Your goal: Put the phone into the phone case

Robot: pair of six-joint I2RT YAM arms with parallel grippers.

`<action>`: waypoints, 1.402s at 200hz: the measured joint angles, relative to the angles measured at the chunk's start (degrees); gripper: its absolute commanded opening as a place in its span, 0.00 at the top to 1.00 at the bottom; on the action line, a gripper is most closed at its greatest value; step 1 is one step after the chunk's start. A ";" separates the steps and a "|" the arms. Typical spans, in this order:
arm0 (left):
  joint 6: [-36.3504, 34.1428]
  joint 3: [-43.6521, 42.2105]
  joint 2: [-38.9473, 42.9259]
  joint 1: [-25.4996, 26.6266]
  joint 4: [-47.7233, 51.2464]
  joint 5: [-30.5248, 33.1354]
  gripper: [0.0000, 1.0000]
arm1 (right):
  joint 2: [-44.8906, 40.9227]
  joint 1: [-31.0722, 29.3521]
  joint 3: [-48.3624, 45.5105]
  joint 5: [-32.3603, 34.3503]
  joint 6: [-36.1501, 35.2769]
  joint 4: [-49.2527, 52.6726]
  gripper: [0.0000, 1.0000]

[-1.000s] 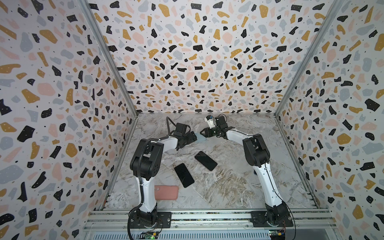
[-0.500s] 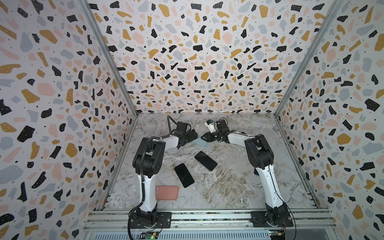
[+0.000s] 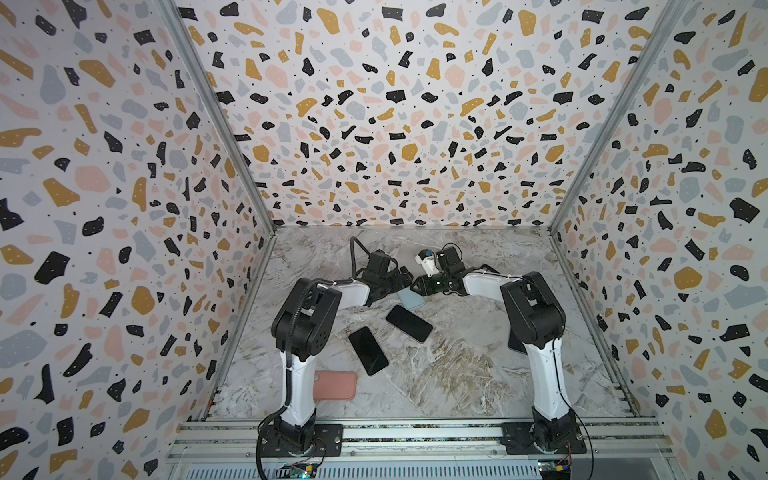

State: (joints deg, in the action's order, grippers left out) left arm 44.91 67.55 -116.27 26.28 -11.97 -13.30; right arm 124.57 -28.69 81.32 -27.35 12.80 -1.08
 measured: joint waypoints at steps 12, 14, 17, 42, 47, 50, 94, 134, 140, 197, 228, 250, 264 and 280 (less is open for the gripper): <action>0.37 -1.51 0.94 1.03 -0.61 -0.37 0.09 | -1.90 0.00 -2.78 0.44 0.28 -0.24 0.61; 0.44 -1.77 1.11 1.25 -0.70 -0.48 0.09 | -2.32 0.00 -3.32 0.55 0.35 -0.28 0.60; 0.55 -2.10 1.33 1.46 -0.76 -0.57 0.09 | -2.75 0.00 -4.04 0.66 0.44 -0.44 0.59; 0.98 -4.94 3.32 2.95 -1.42 -1.14 0.09 | -6.91 0.00 -9.57 1.29 0.87 -0.87 0.54; 0.98 -5.35 3.67 3.10 -1.40 -1.22 0.09 | -7.58 -0.02 -10.27 1.55 0.81 -0.57 0.52; 0.98 -5.51 3.85 3.10 -1.33 -1.22 0.09 | -8.00 -0.09 -10.64 1.73 0.83 -0.44 0.52; -0.63 -6.03 6.32 2.69 3.91 -0.59 0.09 | -16.68 -2.23 -15.52 8.63 -3.10 4.59 0.45; -2.43 -9.55 12.24 0.48 9.38 1.68 0.08 | -23.74 -8.72 -20.79 14.80 -7.43 5.55 0.45; -2.60 -10.29 13.18 0.00 9.70 1.88 0.08 | -23.82 -9.57 -21.31 15.50 -8.02 5.79 0.44; -3.63 -14.38 17.33 -2.05 11.61 2.80 0.07 | -22.23 -15.32 -21.31 20.63 -13.00 8.33 0.31; -3.78 -16.06 17.81 -2.05 11.93 2.80 0.07 | -19.10 -16.70 -18.69 22.36 -14.91 10.03 0.20; -3.82 -16.41 18.10 -2.05 12.04 2.80 0.06 | -17.68 -16.94 -17.07 22.62 -15.63 10.80 0.18; -3.85 -16.41 18.32 -2.05 12.02 2.80 0.06 | -16.81 -17.05 -15.78 22.64 -15.87 11.15 0.18; -3.98 -16.41 18.67 -2.08 12.07 2.82 0.06 | -16.09 -17.14 -14.86 22.64 -15.93 11.41 0.17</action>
State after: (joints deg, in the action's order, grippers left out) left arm 40.93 51.13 -97.60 24.21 0.10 -10.48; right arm 108.49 -45.82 66.46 -4.71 -3.14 10.33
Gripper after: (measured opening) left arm 0.939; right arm 0.825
